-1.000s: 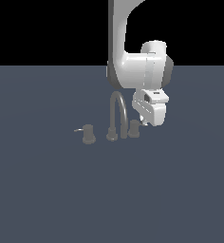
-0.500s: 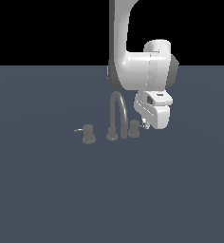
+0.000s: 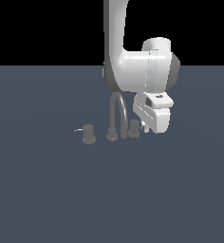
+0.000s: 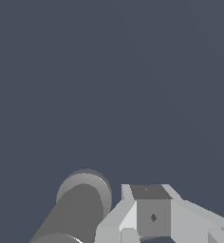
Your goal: Turn on the faucet by rotating a designated handle.
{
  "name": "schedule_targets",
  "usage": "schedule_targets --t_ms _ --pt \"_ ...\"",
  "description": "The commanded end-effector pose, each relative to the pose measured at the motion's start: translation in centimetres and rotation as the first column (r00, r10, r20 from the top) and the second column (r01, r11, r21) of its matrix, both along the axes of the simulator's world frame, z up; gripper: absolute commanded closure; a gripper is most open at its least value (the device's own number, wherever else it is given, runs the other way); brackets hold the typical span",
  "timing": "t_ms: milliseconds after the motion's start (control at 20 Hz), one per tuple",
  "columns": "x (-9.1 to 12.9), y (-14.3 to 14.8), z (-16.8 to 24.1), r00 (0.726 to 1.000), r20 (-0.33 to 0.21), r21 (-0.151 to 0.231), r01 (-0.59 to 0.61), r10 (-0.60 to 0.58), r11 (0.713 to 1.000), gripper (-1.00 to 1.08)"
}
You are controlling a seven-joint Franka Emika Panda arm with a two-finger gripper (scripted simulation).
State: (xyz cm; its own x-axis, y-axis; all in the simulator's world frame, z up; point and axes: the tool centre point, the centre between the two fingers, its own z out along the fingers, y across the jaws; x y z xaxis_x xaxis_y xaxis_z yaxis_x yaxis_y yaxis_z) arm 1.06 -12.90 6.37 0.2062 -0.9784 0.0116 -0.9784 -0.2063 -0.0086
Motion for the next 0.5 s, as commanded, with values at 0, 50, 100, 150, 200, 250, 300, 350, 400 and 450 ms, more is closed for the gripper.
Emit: schedule_targets --t_ms 0,50,100,150,200,250,300,350,400,450 --pt "-0.1 -0.3 0.0 1.0 -0.001 0.0 0.004 -0.004 1.0 1.08" --pt "-0.1 0.5 0.0 1.0 -0.002 0.001 0.002 -0.002 1.0 1.08" --pt "-0.1 1.2 0.0 1.0 -0.003 0.002 -0.001 0.001 1.0 1.08" --pt "-0.2 1.9 0.0 1.0 -0.004 0.003 -0.004 0.004 1.0 1.08" --pt "-0.2 2.6 -0.1 1.0 -0.006 0.004 -0.007 0.007 1.0 1.08" --pt "-0.2 3.3 -0.1 1.0 -0.007 0.005 -0.01 0.01 1.0 1.08" --pt "-0.3 4.1 -0.1 1.0 -0.008 0.007 -0.013 0.013 1.0 1.08" --pt "-0.3 4.8 -0.1 1.0 -0.009 0.008 -0.016 0.016 1.0 1.08" --pt "-0.4 5.6 -0.1 1.0 -0.01 0.009 -0.019 0.019 1.0 1.08" --pt "-0.4 5.6 -0.1 1.0 -0.01 0.009 -0.019 0.019 1.0 1.08"
